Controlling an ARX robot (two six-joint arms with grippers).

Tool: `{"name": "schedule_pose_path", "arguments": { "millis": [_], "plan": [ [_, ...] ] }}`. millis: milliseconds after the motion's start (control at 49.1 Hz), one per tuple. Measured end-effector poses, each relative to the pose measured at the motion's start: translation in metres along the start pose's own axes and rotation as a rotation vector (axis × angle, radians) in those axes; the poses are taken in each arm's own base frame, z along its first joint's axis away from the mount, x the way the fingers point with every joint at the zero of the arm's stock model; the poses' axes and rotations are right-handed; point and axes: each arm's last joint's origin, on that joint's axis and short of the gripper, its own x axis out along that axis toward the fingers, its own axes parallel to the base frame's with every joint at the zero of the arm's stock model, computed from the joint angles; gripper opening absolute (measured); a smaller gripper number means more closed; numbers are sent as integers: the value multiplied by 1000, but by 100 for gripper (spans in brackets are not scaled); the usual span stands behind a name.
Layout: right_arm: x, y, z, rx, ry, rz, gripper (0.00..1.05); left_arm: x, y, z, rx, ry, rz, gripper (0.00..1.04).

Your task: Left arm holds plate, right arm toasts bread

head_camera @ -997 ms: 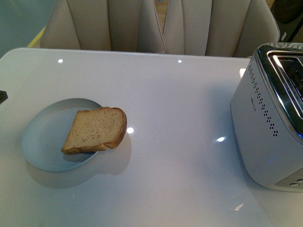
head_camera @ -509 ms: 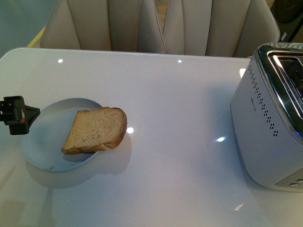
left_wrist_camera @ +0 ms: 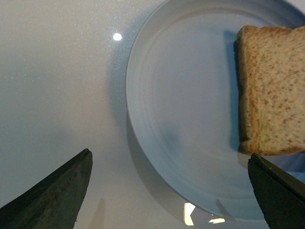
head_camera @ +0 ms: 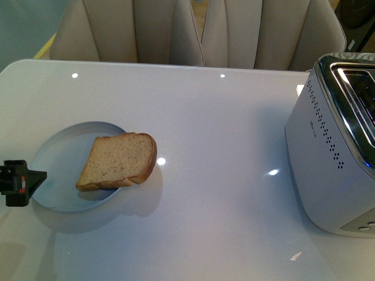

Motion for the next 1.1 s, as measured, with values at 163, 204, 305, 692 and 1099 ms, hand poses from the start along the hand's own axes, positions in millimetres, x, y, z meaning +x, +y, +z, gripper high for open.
{"name": "schedule_pose_path", "arguments": {
  "millis": [163, 204, 305, 692, 1099],
  "plan": [
    [0, 0, 0, 0, 0, 0, 96, 15, -3, -1, 29, 44, 38, 98],
    [0, 0, 0, 0, 0, 0, 96, 20, -4, -2, 38, 59, 52, 98],
    [0, 0, 0, 0, 0, 0, 96, 30, -7, -3, 51, 80, 66, 98],
    [0, 0, 0, 0, 0, 0, 96, 52, -12, -2, -5, 136, 66, 87],
    [0, 0, 0, 0, 0, 0, 96, 55, -8, -2, -120, 176, 58, 13]
  ]
}}
